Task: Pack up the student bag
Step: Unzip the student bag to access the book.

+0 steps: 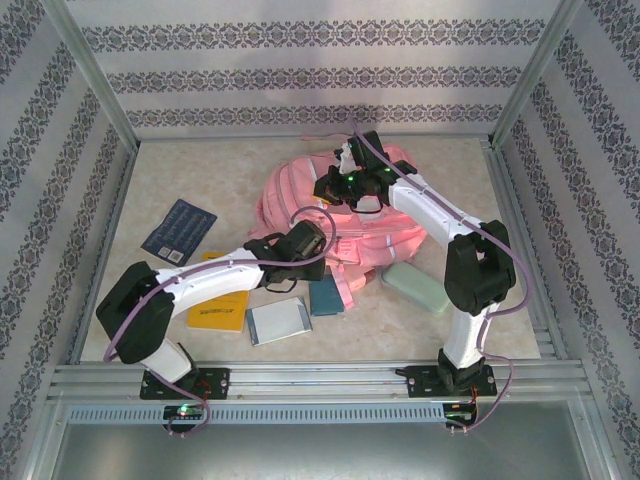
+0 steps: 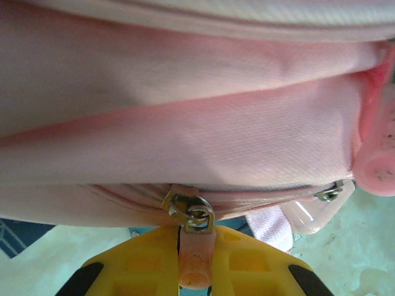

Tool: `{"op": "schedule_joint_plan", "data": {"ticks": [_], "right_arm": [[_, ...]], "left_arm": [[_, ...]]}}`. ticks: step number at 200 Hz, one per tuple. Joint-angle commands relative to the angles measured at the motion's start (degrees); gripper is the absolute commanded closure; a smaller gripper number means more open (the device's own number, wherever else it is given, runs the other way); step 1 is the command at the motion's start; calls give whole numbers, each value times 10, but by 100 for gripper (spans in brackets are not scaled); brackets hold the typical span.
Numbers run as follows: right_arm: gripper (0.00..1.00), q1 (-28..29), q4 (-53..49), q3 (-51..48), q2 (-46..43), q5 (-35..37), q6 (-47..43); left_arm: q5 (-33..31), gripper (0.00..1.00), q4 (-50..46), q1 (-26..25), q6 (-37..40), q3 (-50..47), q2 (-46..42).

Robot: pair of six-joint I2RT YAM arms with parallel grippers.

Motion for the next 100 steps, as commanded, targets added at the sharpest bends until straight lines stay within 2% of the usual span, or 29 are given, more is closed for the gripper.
{"op": "schedule_joint_plan", "data": {"ticks": [1,57,100], "right_arm": [[100,4,-19,6,-5,15,-27],[100,14,-48,15,0,30,-89],[100,29,-65,26,2,18,-167]], "left_arm": [[-17,100,6,26,10,-19,-37],[2,100,-2,98,11,-75,-107],[37,100,-26,201,35,-94,-144]]}}
